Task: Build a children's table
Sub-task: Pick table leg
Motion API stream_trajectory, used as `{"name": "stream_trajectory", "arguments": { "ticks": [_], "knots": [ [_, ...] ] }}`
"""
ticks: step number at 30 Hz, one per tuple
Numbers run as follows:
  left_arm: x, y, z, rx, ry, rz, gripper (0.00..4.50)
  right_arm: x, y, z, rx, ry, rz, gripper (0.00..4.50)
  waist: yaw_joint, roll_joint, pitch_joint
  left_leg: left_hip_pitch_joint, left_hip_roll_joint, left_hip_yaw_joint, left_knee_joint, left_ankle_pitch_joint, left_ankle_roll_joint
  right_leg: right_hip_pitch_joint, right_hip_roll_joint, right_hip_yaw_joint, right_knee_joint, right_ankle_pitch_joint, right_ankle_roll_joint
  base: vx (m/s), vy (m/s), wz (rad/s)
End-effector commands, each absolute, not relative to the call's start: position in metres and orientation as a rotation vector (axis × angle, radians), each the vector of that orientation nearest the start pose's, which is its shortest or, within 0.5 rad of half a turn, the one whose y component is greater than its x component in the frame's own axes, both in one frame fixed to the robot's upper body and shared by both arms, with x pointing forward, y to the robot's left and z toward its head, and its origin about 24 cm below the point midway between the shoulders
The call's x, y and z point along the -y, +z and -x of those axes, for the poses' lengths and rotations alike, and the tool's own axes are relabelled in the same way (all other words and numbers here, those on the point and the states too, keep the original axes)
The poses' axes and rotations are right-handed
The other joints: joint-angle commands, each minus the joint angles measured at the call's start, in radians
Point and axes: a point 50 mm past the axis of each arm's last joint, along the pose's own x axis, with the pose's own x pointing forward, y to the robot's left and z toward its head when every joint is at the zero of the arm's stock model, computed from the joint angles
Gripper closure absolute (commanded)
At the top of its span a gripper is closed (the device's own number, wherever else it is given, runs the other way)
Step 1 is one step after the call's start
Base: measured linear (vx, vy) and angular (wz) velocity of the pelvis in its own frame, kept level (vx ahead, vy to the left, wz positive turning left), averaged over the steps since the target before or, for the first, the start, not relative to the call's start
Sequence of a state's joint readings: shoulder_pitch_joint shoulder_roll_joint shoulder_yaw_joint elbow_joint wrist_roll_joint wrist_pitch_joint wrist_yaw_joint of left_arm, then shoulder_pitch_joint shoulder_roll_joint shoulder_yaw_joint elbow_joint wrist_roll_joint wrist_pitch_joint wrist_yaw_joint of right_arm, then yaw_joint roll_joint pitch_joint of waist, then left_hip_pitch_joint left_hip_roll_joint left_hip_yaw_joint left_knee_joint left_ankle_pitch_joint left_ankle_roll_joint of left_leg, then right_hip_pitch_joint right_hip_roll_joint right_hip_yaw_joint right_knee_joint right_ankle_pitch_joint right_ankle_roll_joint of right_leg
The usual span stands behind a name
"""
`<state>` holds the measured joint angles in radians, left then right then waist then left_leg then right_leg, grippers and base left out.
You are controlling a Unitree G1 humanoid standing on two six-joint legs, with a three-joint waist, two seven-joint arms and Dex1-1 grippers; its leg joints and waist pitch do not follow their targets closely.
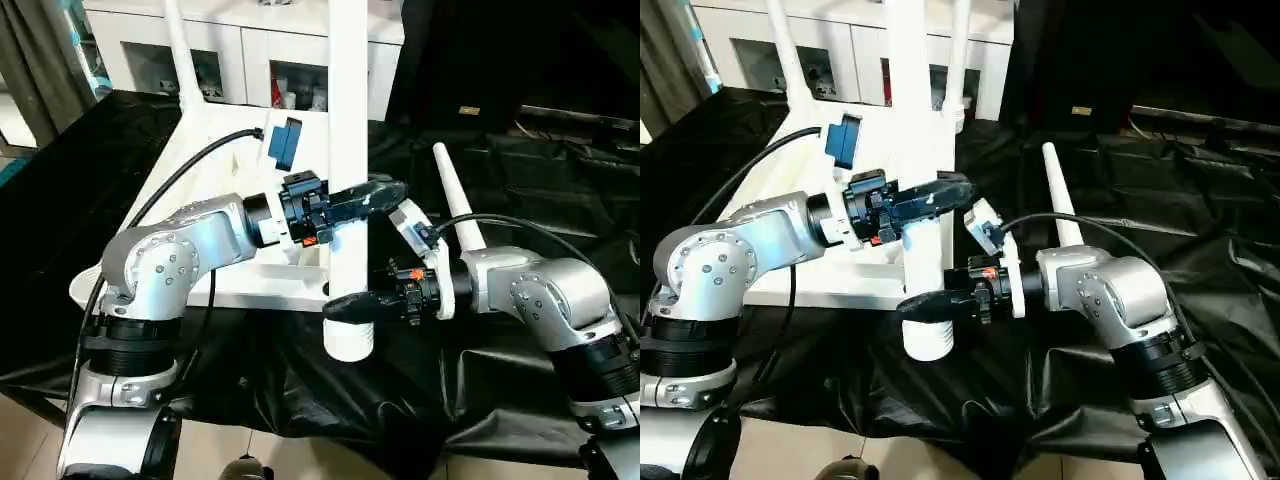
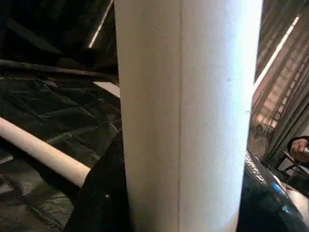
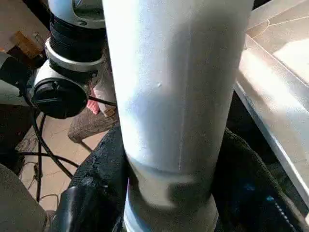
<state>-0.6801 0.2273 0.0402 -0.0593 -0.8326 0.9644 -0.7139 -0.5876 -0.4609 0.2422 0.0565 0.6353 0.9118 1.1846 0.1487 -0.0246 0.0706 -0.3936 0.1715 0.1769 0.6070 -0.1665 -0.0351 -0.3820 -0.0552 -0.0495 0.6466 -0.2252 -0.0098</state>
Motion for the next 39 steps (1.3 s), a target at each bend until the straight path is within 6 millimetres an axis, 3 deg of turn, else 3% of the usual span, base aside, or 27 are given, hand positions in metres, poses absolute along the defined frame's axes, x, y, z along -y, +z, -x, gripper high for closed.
{"name": "stream_trajectory", "arguments": {
  "ticks": [1, 2, 8, 12, 14, 15, 17, 20, 27, 29, 31, 33, 35, 36, 39],
  "knots": [
    [-0.075, 0.201, -0.298, -0.132, -1.341, 0.425, 2.66, 0.113, 0.127, -0.288, -0.502, 1.489, -0.267, 2.56, 0.003, 0.005, -0.083, 0.025, 0.057, -0.024, -0.060, -0.100, -0.019, 0.048, -0.091, 0.047, -0.070, -0.012, -0.222, 0.000, 0.000, 0.00],
    [-0.076, 0.202, -0.299, -0.131, -1.337, 0.450, 2.10, 0.113, 0.127, -0.288, -0.499, 1.485, -0.266, 2.57, 0.003, 0.005, -0.083, 0.025, 0.057, -0.024, -0.060, -0.100, -0.019, 0.048, -0.091, 0.047, -0.070, -0.012, -0.222, 0.000, 0.000, 0.00],
    [-0.080, 0.203, -0.310, -0.102, -1.249, 0.536, 1.69, 0.114, 0.129, -0.289, -0.472, 1.472, -0.279, 2.58, 0.006, 0.008, -0.083, 0.025, 0.057, -0.025, -0.060, -0.116, -0.024, 0.050, -0.092, 0.047, -0.072, -0.010, -0.228, 0.000, 0.000, 0.00],
    [-0.085, 0.204, -0.316, -0.035, -1.203, 0.633, 1.65, 0.115, 0.131, -0.291, -0.444, 1.461, -0.285, 2.59, 0.006, 0.010, -0.084, 0.024, 0.056, -0.025, -0.059, -0.119, -0.025, 0.051, -0.092, 0.047, -0.074, -0.007, -0.226, 0.000, 0.000, 0.00],
    [-0.091, 0.210, -0.320, 0.072, -1.168, 0.811, 1.65, 0.116, 0.133, -0.292, -0.410, 1.453, -0.299, 2.59, 0.008, 0.011, -0.085, 0.024, 0.056, -0.026, -0.058, -0.118, -0.024, 0.052, -0.093, 0.046, -0.073, 0.011, -0.229, 0.000, 0.000, 0.00],
    [-0.094, 0.212, -0.321, 0.103, -1.158, 0.898, 1.65, 0.116, 0.135, -0.293, -0.393, 1.451, -0.308, 2.59, 0.009, 0.010, -0.085, 0.021, 0.054, -0.025, -0.055, -0.122, -0.026, 0.055, -0.097, 0.046, -0.072, 0.027, -0.254, 0.000, 0.000, 0.00],
    [-0.098, 0.209, -0.321, 0.124, -1.140, 0.994, 1.65, 0.115, 0.138, -0.293, -0.356, 1.448, -0.332, 2.59, 0.010, 0.009, -0.088, 0.021, 0.054, -0.026, -0.054, -0.118, -0.019, 0.056, -0.094, 0.044, -0.067, 0.050, -0.266, 0.000, 0.000, 0.00],
    [-0.095, 0.199, -0.316, 0.082, -1.150, 1.002, 1.65, 0.112, 0.144, -0.294, -0.295, 1.441, -0.366, 2.59, 0.009, 0.011, -0.085, 0.023, 0.057, -0.026, -0.058, -0.123, -0.006, 0.052, -0.093, 0.044, -0.071, 0.013, -0.243, 0.000, 0.000, 0.00],
    [-0.099, 0.200, -0.315, 0.076, -1.127, 1.013, 1.65, 0.123, 0.156, -0.297, -0.201, 1.379, -0.407, 2.59, 0.017, 0.011, -0.084, 0.028, 0.059, -0.027, -0.062, -0.138, -0.029, 0.048, -0.092, 0.046, -0.075, -0.026, -0.212, 0.000, 0.000, 0.00],
    [-0.102, 0.199, -0.314, 0.075, -1.112, 1.005, 1.65, 0.132, 0.155, -0.303, -0.179, 1.265, -0.386, 2.59, 0.020, 0.009, -0.084, 0.027, 0.058, -0.026, -0.062, -0.129, -0.033, 0.048, -0.092, 0.047, -0.074, -0.021, -0.209, 0.000, 0.000, 0.00],
    [-0.104, 0.197, -0.314, 0.068, -1.086, 0.986, 1.65, 0.145, 0.149, -0.319, -0.164, 1.038, -0.323, 2.59, 0.019, 0.009, -0.085, 0.027, 0.058, -0.025, -0.062, -0.118, -0.043, 0.045, -0.093, 0.047, -0.073, -0.022, -0.203, 0.000, 0.000, 0.00],
    [-0.105, 0.196, -0.314, 0.065, -1.075, 0.977, 1.65, 0.150, 0.145, -0.325, -0.167, 0.943, -0.283, 2.59, 0.015, 0.000, -0.083, 0.028, 0.053, -0.020, -0.063, -0.117, -0.059, 0.045, -0.091, 0.046, -0.078, -0.051, -0.195, 0.000, 0.000, 0.00],
    [-0.106, 0.191, -0.315, 0.039, -1.040, 0.909, 1.65, 0.159, 0.136, -0.331, -0.179, 0.796, -0.218, 2.59, 0.015, 0.003, -0.083, 0.026, 0.056, -0.023, -0.065, -0.110, -0.058, 0.045, -0.094, 0.047, -0.079, -0.061, -0.179, 0.000, 0.000, 0.00],
    [-0.105, 0.183, -0.317, 0.000, -0.992, 0.796, 1.65, 0.161, 0.131, -0.331, -0.178, 0.741, -0.220, 2.59, 0.013, 0.012, -0.083, 0.027, 0.053, -0.023, -0.064, -0.114, -0.060, 0.044, -0.090, 0.048, -0.077, -0.063, -0.167, 0.000, 0.000, 0.00],
    [-0.104, 0.171, -0.321, -0.050, -0.903, 0.560, 1.65, 0.161, 0.126, -0.331, -0.171, 0.684, -0.212, 2.59, 0.010, 0.013, -0.084, 0.027, 0.056, -0.027, -0.070, -0.114, -0.043, 0.044, -0.088, 0.049, -0.084, -0.057, -0.120, 0.000, 0.000, 0.00]
  ]
}}
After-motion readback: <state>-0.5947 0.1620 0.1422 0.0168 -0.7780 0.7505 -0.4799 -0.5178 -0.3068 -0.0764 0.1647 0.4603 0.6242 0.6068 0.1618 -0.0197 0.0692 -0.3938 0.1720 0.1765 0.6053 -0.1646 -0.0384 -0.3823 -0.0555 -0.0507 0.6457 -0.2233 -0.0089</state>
